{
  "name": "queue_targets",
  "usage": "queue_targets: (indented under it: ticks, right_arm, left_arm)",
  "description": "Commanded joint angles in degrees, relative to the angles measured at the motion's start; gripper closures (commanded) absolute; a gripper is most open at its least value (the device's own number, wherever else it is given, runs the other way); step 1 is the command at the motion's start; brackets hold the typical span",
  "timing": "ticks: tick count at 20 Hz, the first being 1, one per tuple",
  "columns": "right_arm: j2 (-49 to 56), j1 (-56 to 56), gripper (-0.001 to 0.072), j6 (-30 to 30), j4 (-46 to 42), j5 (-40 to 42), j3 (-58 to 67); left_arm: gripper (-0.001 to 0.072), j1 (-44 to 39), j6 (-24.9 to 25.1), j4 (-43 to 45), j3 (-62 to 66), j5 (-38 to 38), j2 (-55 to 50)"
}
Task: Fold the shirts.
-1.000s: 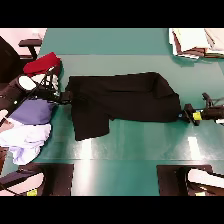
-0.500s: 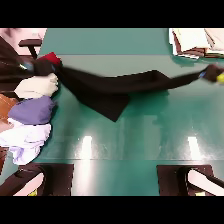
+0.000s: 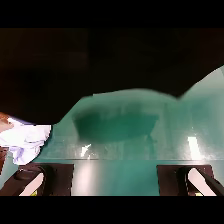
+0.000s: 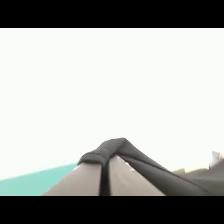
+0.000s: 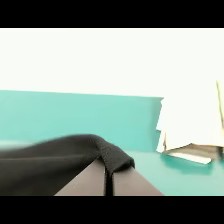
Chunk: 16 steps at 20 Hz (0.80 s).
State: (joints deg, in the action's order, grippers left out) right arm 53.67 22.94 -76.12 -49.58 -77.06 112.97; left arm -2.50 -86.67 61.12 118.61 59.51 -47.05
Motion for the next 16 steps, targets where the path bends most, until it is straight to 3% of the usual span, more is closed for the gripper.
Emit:
queue_targets:
  ticks: [1,5,8,11,16]
  right_arm:
    - [1.7,3.6,0.0698,-3.7,-0.2,-6.2,9.0]
    - [5.8,2.7,0.0699,-6.0,-0.4,-9.1,4.4]
    - [10.5,-4.7,0.0699,-8.2,-11.1,-11.3,-4.6]
    - [19.1,-14.0,0.0699,-10.0,-22.4,-13.5,-12.0]
    - [36.1,-20.2,0.0698,-9.7,-22.9,-10.6,-17.9]
  left_arm:
    - [0.0687,0.0,-1.9,0.5,4.7,-0.2,0.2]
    - [0.0686,0.0,-4.9,7.5,-6.2,5.8,-1.4]
    - [0.0685,0.0,-4.9,9.4,-18.3,10.7,-7.4]
    - [0.0685,0.0,-4.9,7.4,-28.3,10.6,-16.7]
    - [0.0685,0.0,-3.2,6.4,-31.5,7.2,-35.3]
